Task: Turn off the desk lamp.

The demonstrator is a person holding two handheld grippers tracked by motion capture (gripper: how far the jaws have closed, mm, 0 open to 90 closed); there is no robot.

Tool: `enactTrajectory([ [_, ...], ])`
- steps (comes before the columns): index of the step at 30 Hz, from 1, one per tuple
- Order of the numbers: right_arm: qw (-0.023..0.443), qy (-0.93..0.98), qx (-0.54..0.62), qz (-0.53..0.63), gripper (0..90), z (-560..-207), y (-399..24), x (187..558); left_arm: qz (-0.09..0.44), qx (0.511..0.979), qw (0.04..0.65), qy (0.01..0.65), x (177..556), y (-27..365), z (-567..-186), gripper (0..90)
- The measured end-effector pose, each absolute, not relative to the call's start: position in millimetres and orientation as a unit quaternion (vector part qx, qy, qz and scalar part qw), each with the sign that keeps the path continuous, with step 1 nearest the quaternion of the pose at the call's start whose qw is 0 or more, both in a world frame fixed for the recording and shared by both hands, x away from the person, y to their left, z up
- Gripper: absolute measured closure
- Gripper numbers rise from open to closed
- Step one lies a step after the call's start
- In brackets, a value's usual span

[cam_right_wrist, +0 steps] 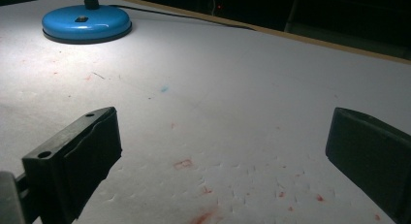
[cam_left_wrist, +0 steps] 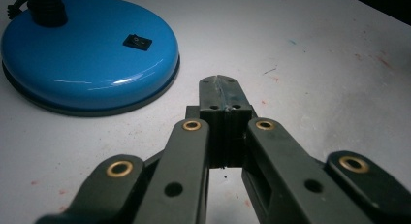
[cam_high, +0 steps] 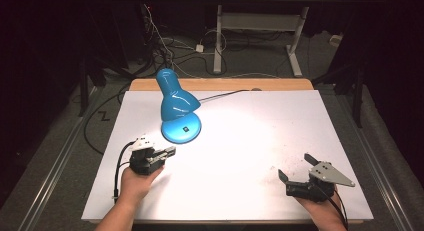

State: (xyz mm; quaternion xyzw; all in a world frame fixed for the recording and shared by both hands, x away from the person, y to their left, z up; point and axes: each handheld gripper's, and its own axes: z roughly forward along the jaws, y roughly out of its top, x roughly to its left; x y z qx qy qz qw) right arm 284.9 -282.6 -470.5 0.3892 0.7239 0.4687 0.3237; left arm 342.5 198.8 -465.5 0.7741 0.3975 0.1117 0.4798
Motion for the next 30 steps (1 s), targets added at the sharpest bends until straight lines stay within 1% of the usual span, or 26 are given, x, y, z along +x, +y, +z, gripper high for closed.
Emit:
enactTrajectory([
  [9, 0.327, 0.723, 0.387, 0.47, 0.4, -469.0, -285.3, 283.7, 0.116, 0.779, 0.468, 0.4, 362.5, 189.1, -467.5, 87.9],
  [14, 0.328, 0.721, 0.387, 0.472, 0.4, -468.1, -286.0, 283.0, 0.107, 0.777, 0.474, 0.4, 371.9, 189.1, -468.9, 87.9],
  [18, 0.328, 0.722, 0.387, 0.471, 0.4, -467.8, -286.5, 282.9, 0.11, 0.774, 0.476, 0.403, 378.3, 187.7, -469.1, 88.0],
  [30, 0.328, 0.723, 0.385, 0.471, 0.4, -468.3, -284.5, 284.2, 0.118, 0.753, 0.488, 0.426, 396.3, 200.1, -474.7, 88.0],
])
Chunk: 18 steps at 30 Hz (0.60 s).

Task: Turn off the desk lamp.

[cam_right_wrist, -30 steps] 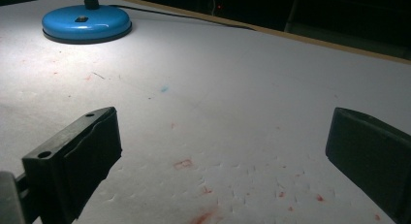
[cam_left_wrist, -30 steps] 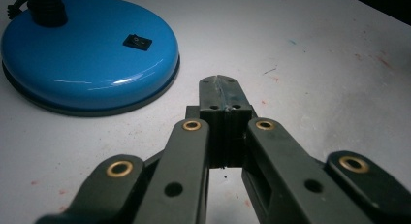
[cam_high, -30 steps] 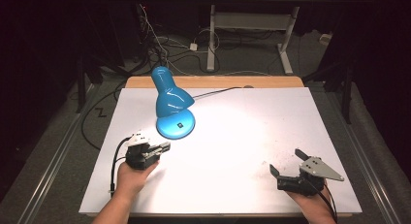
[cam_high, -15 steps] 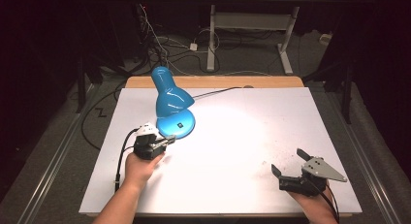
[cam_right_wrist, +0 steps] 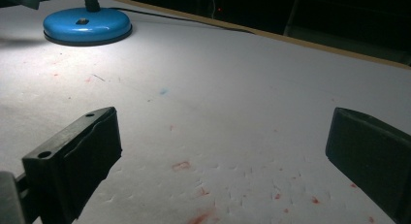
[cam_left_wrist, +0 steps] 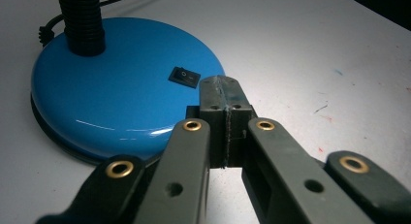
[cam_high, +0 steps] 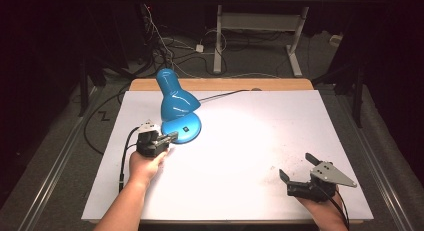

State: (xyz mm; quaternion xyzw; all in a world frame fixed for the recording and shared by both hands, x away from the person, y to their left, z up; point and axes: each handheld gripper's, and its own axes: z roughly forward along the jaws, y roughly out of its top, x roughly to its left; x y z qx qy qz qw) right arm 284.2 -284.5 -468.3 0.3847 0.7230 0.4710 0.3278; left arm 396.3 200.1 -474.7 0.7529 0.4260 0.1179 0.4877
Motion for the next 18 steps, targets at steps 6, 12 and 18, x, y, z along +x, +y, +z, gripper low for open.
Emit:
enactTrajectory([
  [6, 0.327, 0.725, 0.383, 0.47, 0.4, -468.7, -284.2, 285.1, 0.122, 0.748, 0.489, 0.433, 408.9, 200.1, -475.3, 88.0],
  [12, 0.328, 0.724, 0.383, 0.47, 0.4, -469.1, -284.0, 285.1, 0.122, 0.742, 0.498, 0.431, 415.8, 195.1, -475.8, 88.0],
  [18, 0.327, 0.725, 0.383, 0.47, 0.4, -469.4, -284.6, 284.1, 0.114, 0.723, 0.517, 0.444, 422.1, 193.4, -483.4, 88.0],
])
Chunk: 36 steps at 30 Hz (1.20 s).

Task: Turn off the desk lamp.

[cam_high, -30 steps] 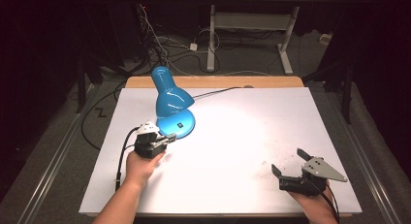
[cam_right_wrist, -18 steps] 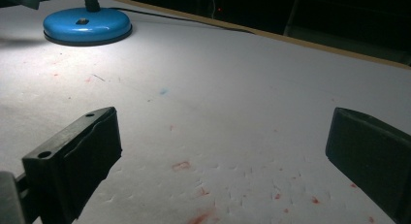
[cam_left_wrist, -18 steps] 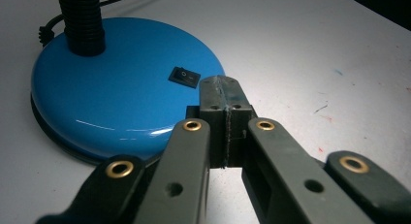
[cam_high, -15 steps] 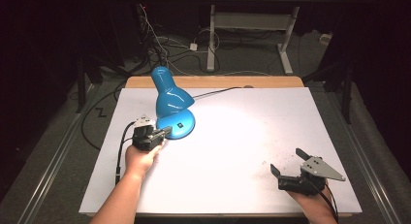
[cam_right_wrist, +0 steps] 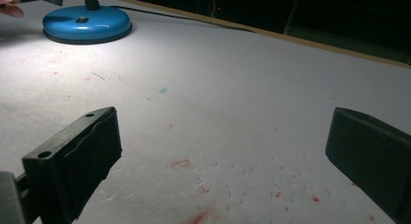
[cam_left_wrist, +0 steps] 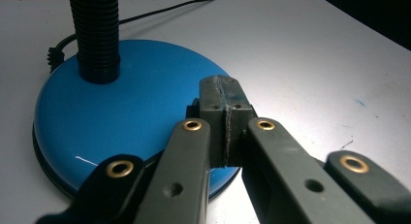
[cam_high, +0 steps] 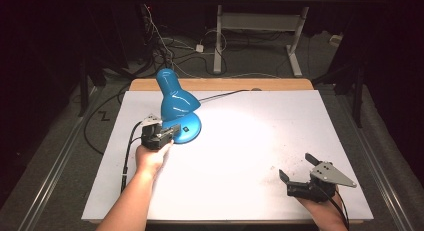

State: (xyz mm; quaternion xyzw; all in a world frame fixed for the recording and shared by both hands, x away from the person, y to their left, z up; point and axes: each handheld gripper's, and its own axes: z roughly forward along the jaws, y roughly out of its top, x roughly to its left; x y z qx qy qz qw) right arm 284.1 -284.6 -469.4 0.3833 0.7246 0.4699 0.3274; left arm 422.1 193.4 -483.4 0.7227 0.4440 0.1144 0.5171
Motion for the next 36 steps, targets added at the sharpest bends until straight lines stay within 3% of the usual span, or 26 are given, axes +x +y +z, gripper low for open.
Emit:
enactTrajectory([
  [18, 0.327, 0.724, 0.386, 0.469, 0.4, -470.0, -285.2, 284.2, 0.039, 0.702, 0.525, 0.48, 440.2, 193.0, -496.9, 88.0],
  [36, 0.329, 0.723, 0.386, 0.468, 0.4, -469.6, -285.1, 284.2, 0.014, 0.691, 0.529, 0.492, 447.3, 193.1, -499.2, 88.0],
])
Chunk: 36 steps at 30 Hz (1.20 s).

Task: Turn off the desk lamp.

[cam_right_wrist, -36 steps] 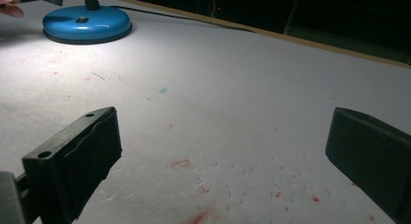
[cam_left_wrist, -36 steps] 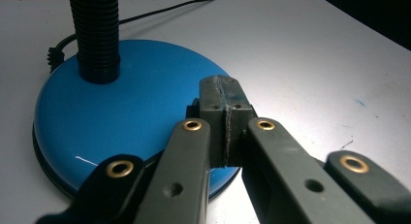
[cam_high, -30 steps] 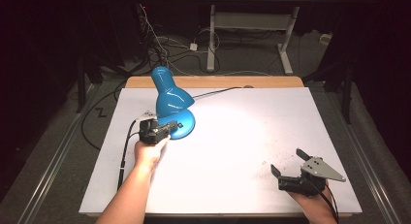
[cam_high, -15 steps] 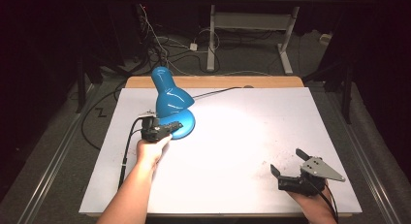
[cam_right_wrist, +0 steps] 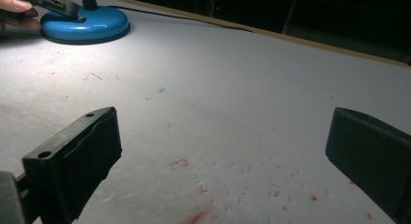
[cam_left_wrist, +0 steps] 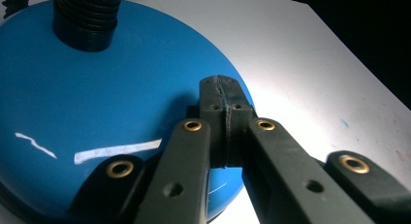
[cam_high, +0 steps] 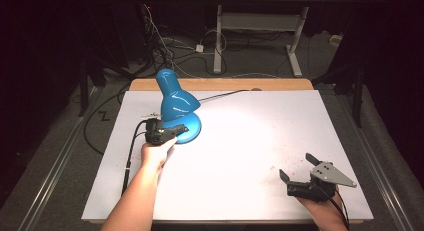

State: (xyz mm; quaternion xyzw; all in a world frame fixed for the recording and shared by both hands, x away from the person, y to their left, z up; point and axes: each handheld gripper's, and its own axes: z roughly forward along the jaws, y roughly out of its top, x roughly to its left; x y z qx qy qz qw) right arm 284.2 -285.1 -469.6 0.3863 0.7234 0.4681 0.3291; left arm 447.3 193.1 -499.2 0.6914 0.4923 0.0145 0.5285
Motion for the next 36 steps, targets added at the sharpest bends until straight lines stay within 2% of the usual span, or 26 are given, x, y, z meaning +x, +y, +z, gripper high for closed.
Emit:
enactTrajectory([
  [30, 0.328, 0.723, 0.388, 0.467, 0.4, -470.4, -285.1, 283.4, 0.0, 0.675, 0.533, 0.511, 449.7, 199.4, -502.1, 88.3],
  [36, 0.327, 0.723, 0.39, 0.466, 0.4, -471.4, -285.0, 283.8, 0.007, 0.688, 0.536, 0.489, 447.6, 195.6, -500.8, 88.4],
])
